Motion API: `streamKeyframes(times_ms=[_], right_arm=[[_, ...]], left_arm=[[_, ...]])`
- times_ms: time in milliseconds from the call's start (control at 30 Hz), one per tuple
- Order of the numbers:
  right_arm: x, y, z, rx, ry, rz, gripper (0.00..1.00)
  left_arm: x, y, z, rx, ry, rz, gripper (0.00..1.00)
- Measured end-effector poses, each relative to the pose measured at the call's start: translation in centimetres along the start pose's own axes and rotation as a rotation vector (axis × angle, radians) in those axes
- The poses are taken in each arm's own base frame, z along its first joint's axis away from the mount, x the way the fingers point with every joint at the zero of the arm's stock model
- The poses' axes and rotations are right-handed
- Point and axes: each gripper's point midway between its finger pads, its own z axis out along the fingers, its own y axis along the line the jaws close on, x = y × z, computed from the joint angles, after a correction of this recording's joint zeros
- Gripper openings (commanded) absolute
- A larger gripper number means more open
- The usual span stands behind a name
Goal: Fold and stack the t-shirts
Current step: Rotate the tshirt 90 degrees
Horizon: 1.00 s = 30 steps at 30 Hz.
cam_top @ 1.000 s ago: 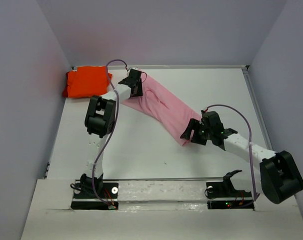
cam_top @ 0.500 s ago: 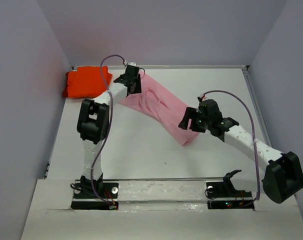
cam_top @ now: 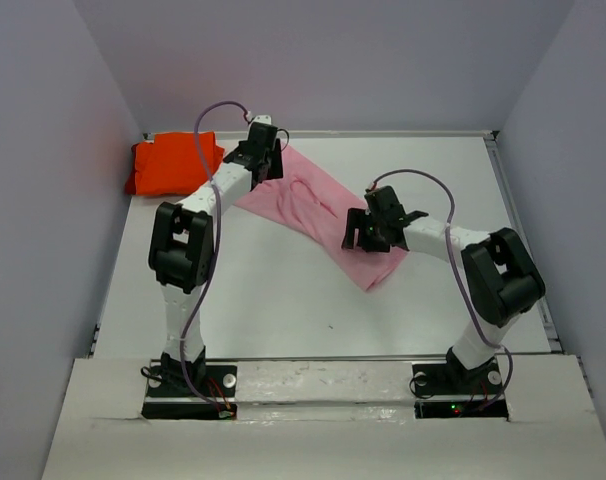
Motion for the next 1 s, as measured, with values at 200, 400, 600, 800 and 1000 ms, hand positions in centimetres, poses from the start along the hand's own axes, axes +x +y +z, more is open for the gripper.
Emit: streamKeyframes(times_ms=[200,400,600,800,1000], right_arm=[[-1.1,0.6,0.6,-0.025,-0.039,-0.001,0.76],[0.1,1.1,0.0,-0.085,-0.056,0.018,0.75],[5.3,2.9,-2.3,-0.147,-0.008,-0.001,0.75],[10.0,5.5,-4.0,-0.221,0.036,-0.04,0.75],[12.7,8.7,-4.5,-0.286,0.072,-0.074,0.75]], left_arm=[[2.1,0.1,2.1,-0.015,0.045,0.012,0.64],[5.7,0.4,5.4,-0.041,0.124,0.045,0.65],[6.1,0.6,6.5,-0.049,0.137,0.059,0.65],[4.9,0.4,7.0,-0.032,0.114,0.048,0.64],[5.3,-0.1,7.9,-0.001,0.124,0.041,0.64]])
